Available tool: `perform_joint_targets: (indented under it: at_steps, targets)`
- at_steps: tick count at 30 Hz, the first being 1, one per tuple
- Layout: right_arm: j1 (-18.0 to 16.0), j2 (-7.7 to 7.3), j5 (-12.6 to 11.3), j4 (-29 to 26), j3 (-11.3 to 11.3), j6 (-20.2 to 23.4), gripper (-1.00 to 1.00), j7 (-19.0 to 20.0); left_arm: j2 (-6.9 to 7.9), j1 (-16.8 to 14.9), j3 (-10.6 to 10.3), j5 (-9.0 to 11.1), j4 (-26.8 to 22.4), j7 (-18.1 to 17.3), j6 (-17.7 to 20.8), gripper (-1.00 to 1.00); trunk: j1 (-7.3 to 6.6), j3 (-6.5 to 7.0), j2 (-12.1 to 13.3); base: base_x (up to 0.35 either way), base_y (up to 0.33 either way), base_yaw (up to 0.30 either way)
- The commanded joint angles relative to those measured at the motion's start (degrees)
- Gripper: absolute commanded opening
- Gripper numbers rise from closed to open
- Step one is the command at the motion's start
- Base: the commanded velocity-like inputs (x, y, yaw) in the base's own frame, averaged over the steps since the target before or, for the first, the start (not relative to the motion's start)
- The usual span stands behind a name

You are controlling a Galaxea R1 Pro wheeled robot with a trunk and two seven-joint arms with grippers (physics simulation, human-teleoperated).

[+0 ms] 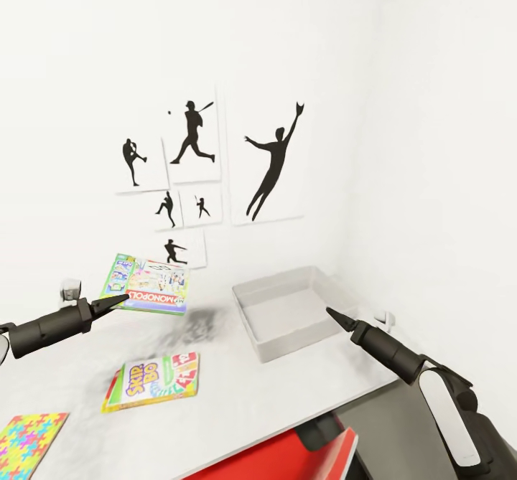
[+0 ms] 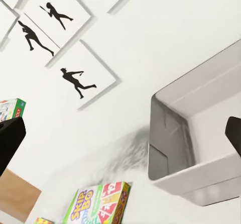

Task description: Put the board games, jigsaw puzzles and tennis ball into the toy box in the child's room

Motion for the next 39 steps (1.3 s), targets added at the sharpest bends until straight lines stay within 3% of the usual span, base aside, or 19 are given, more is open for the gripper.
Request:
perform_joint_targets:
  at_steps: [1, 14, 22, 39]
  targets:
    - [-0.02, 0.01, -0.37, 0.0, -0.08, 0.46, 1.0, 0.03, -0.01, -0.03, 0.05, -0.19, 0.02, -0.34, 0.18, -1.0, 0.03, -0.02, -0.04, 0.124, 0.0, 0.0]
    - [-0.08, 0.6, -0.2, 0.19, -0.23, 0.4, 1.0, 0.03, -0.35, -0.03, 0.05, -0.34, 0.02, -0.52, 0.04, -1.0, 0.03, -0.03, -0.04, 0.104, 0.0, 0.0]
    - [-0.11, -0.34, -0.27, 0.26, -0.17, 0.14, 1.0, 0.03, -1.1, -0.03, 0.13, -0.45, 0.02, -0.52, 0.0, -1.0, 0.03, -0.03, -0.04, 0.0, 0.0, 0.0]
    - [-0.11, -0.43, -0.28, 0.23, -0.16, 0.11, 1.0, 0.03, -1.15, -0.03, 0.14, -0.45, 0.02, -0.52, 0.0, -1.0, 0.03, -0.03, -0.04, 0.0, 0.0, 0.0]
